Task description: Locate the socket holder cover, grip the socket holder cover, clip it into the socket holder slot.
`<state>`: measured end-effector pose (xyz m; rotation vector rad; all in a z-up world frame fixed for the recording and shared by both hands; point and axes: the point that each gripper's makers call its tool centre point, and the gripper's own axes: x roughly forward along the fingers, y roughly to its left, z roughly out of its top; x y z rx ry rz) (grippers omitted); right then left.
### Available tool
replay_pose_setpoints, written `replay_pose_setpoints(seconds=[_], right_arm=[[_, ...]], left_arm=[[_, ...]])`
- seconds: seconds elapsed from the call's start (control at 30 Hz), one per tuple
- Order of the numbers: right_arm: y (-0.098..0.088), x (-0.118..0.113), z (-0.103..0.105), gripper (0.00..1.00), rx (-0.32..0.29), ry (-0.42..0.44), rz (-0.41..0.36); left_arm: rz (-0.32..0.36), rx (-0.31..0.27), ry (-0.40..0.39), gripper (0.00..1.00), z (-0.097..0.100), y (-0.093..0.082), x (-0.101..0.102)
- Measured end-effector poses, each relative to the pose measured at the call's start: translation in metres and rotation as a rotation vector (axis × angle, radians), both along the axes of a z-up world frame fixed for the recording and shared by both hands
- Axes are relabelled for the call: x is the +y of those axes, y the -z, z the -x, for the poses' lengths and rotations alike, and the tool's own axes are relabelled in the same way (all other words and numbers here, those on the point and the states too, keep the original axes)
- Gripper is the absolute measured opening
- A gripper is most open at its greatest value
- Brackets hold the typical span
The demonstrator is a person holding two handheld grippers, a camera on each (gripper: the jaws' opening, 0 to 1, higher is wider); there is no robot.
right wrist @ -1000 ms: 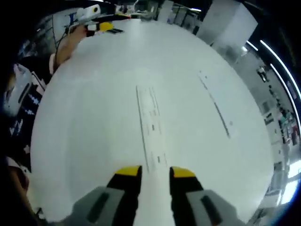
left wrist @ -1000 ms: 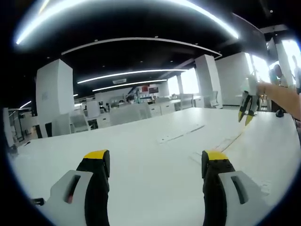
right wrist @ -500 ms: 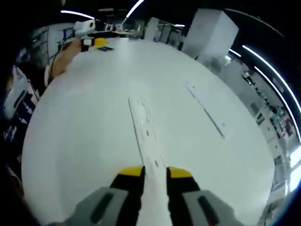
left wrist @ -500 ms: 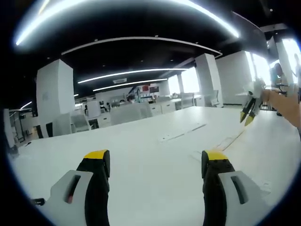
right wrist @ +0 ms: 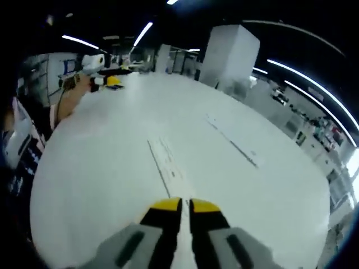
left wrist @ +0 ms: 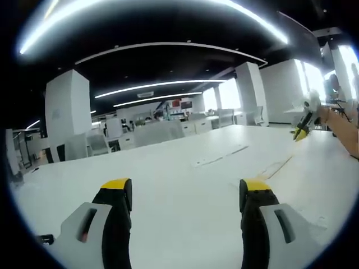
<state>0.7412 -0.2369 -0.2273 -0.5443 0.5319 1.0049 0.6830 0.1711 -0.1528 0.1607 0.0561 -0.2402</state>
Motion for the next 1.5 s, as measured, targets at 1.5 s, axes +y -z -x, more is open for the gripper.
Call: replay_pose_setpoints(seconds=[1.5], right_arm=[[0.038,-0.017,-0.024,0.03,0.080,0.146,0.074]], left_arm=[[0.055,-0.047,-0.004,0.77,0.004,-0.016,0.005]])
